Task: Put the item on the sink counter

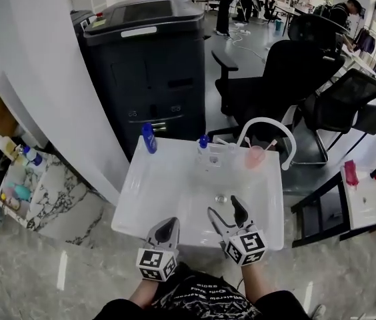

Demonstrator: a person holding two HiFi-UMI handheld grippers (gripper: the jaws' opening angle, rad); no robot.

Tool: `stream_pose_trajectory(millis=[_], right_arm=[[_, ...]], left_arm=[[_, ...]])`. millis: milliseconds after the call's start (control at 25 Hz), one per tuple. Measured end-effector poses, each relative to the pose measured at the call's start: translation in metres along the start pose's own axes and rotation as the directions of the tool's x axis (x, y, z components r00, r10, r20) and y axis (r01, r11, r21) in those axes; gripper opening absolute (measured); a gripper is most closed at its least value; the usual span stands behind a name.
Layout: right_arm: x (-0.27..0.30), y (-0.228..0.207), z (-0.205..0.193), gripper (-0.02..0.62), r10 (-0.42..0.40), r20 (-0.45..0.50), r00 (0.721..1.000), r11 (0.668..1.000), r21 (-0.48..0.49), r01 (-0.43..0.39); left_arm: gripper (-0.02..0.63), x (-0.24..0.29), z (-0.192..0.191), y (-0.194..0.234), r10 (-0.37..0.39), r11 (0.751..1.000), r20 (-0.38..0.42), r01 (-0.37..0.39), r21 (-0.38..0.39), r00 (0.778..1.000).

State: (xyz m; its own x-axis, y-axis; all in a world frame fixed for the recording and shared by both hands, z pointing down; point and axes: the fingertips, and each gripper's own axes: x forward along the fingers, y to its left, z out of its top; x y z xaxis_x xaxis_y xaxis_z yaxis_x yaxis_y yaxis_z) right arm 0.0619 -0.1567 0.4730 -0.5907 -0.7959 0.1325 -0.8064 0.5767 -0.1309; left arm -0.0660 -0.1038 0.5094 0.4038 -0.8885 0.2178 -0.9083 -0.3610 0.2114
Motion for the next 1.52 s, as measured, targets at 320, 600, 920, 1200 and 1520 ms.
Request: stream_pose_trajectory(millis=[320,600,920,1200,1520], right_arm=[[-0.053,0.005,-0.048,0.32,-0.061,-0.058,0.996,0.996,0.059,0.065],[-0.072,0.008,-0.045,0.181,-0.086,-0.032,0.996,0.996,0.01,0.086],[-0.069,0.02,-0.038,-0.002,-0.072,-0.021,0.997,0.994,-0.085,0.07],[-0.06,0.028,-0.039,-0.002,-0.046,-0.044,0.998,0.992,-0.117,0.04],[-0.048,0.025,-0.039,-0.002,-0.053,-0.056,0.997,0.991,-0.129,0.045]], left_arm=[[0.008,-0.009,-0.012,-0.031,-0.033,0.999,0.001,0.033,0.0,0.999],[0.008,-0.012,-0.016,-0.05,-0.05,0.999,0.011,0.05,0.014,0.999],[0.008,-0.015,-0.016,-0.049,-0.041,0.999,0.016,0.041,0.031,0.999],[0.008,-0.012,-0.016,-0.045,-0.035,0.999,0.013,0.034,0.033,0.999],[0.008,-0.004,-0.015,-0.036,-0.027,0.999,0.002,0.027,0.034,1.0]])
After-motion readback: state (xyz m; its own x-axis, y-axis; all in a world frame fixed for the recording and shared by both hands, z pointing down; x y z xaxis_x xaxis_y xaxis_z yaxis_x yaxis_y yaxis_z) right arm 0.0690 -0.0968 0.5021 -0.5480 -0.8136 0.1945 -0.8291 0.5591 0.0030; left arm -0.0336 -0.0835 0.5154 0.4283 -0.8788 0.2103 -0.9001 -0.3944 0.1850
